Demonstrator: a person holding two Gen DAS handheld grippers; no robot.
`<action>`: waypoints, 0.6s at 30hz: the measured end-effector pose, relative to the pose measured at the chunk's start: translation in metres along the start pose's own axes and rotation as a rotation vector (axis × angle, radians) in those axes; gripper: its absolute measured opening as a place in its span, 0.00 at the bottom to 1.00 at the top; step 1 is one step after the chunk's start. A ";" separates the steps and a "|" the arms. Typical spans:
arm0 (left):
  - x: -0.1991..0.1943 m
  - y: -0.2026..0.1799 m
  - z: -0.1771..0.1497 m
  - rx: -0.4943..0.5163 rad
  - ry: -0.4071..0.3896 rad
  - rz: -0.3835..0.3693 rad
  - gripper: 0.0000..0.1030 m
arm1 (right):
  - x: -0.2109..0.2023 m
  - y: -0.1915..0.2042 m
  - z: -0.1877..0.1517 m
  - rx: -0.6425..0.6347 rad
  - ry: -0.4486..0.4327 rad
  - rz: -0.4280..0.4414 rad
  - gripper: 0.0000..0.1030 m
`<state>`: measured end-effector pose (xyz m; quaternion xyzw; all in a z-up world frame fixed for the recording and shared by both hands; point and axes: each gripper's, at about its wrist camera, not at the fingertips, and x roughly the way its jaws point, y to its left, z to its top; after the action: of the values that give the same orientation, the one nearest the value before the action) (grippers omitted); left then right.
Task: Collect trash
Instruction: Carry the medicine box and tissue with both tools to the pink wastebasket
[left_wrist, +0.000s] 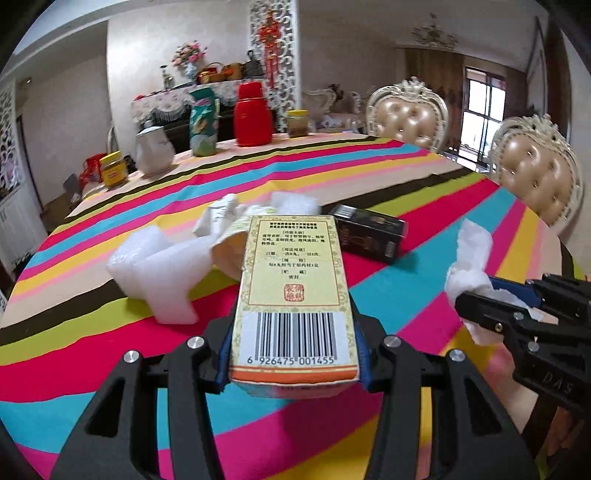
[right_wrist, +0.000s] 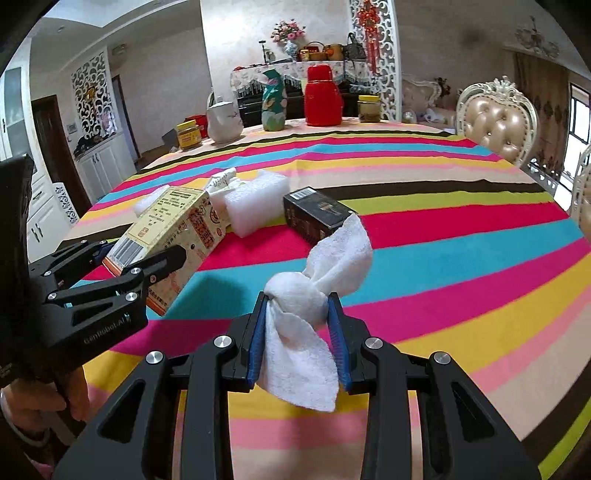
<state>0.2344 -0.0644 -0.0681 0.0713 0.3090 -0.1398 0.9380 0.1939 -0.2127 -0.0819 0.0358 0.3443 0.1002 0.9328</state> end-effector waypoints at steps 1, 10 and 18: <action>-0.001 -0.003 -0.001 0.005 0.000 -0.010 0.47 | -0.003 -0.002 -0.002 0.001 0.000 -0.003 0.31; -0.011 -0.025 -0.011 0.058 -0.014 -0.036 0.47 | -0.027 -0.013 -0.013 0.013 -0.015 -0.025 0.31; -0.032 -0.038 -0.012 0.074 -0.083 -0.045 0.47 | -0.067 -0.034 -0.030 0.041 -0.072 -0.052 0.31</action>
<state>0.1917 -0.0907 -0.0608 0.0931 0.2661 -0.1749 0.9434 0.1299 -0.2602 -0.0665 0.0498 0.3133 0.0676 0.9460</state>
